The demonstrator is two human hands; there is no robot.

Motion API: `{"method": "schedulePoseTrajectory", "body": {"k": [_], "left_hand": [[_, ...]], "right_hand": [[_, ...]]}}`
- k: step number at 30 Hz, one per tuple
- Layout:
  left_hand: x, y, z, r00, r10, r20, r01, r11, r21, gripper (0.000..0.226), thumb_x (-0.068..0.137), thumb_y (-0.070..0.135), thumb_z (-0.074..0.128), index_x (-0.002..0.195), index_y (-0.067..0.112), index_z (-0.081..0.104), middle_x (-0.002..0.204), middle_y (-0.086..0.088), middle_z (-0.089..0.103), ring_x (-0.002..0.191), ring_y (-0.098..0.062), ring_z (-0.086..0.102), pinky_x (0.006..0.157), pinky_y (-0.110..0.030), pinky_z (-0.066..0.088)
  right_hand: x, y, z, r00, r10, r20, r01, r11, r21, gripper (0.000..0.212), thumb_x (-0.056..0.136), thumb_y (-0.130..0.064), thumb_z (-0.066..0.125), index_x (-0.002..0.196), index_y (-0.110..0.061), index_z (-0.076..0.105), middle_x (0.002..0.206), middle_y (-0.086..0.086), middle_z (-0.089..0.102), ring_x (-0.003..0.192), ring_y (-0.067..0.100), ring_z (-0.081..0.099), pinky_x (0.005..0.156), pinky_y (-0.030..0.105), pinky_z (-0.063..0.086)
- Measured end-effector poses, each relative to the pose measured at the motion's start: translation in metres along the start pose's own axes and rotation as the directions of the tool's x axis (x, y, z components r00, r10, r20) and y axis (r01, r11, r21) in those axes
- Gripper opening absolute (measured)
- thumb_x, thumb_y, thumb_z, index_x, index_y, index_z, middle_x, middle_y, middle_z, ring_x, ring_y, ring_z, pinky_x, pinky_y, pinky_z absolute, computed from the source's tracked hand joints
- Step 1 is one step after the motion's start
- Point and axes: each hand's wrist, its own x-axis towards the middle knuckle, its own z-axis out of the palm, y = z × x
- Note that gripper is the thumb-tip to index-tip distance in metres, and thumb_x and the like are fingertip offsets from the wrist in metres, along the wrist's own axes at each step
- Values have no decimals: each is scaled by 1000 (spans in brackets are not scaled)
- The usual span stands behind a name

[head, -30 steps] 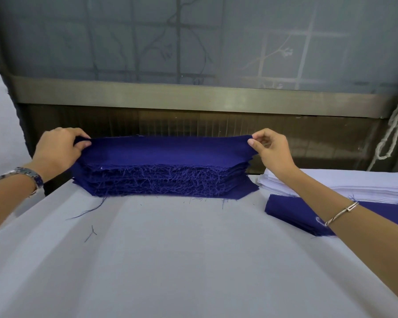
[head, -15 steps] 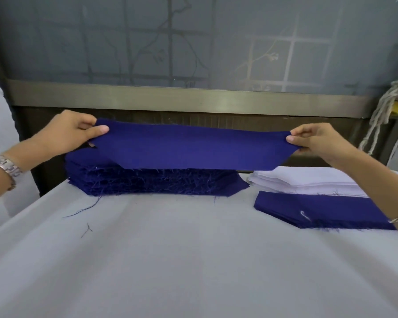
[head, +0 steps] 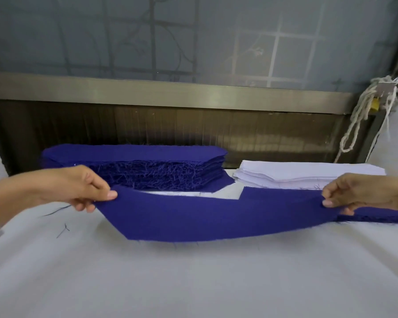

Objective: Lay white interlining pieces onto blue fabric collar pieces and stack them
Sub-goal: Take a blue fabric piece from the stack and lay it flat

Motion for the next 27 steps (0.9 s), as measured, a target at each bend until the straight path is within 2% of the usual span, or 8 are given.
{"method": "schedulePoseTrajectory", "body": {"k": [4,7,11,14,19,23,27], "left_hand": [[-2,-2,23,996,-29,82,25,998,56,54,62,70,78,87,22,80,64,1,66,55,-3,56,47,-16,40],[0,-10,42,995,-30,98,23,997,73,61,51,79,77,75,23,77,62,-1,66,51,-4,54,45,-16,40],[0,-16,59,995,-28,97,26,999,19,48,61,71,78,66,24,73,60,-1,66,47,-7,57,40,-17,38],[-3,-15,63,996,-54,74,51,998,34,35,70,61,72,63,27,71,64,-1,69,47,-7,56,39,-17,33],[-7,-12,73,995,-91,46,89,995,41,34,77,58,70,61,28,67,62,-1,67,44,-9,48,41,-16,29],[-7,-8,81,999,-23,-30,24,998,52,31,85,46,71,60,28,68,59,-2,68,44,-8,47,46,-16,33],[-9,-5,85,997,4,-73,2,996,89,26,82,45,74,61,30,71,56,-1,67,44,-7,46,47,-14,36]], "right_hand": [[2,29,-5,992,39,122,-35,999,-37,33,68,-30,95,76,-8,71,71,15,62,56,16,56,53,20,47],[6,46,-8,984,41,174,-32,998,-56,31,73,-30,92,76,-11,67,68,11,64,55,15,58,52,21,47],[16,58,-7,975,49,215,-31,996,-85,26,78,-31,89,76,-16,68,66,6,62,57,15,59,56,22,48],[23,59,-5,973,31,228,-11,996,-90,25,79,-33,88,76,-18,69,67,5,61,58,15,60,57,22,49],[27,67,-5,980,40,194,-10,988,-157,31,73,-44,89,74,-22,67,66,-3,60,58,11,58,60,24,53],[26,67,-6,981,59,186,-9,966,-260,36,70,-55,87,70,-25,66,65,-6,61,58,7,59,58,24,52],[23,66,-7,984,84,155,-32,950,-310,40,66,-58,88,72,-24,68,67,-2,63,60,11,60,59,24,51]]}}
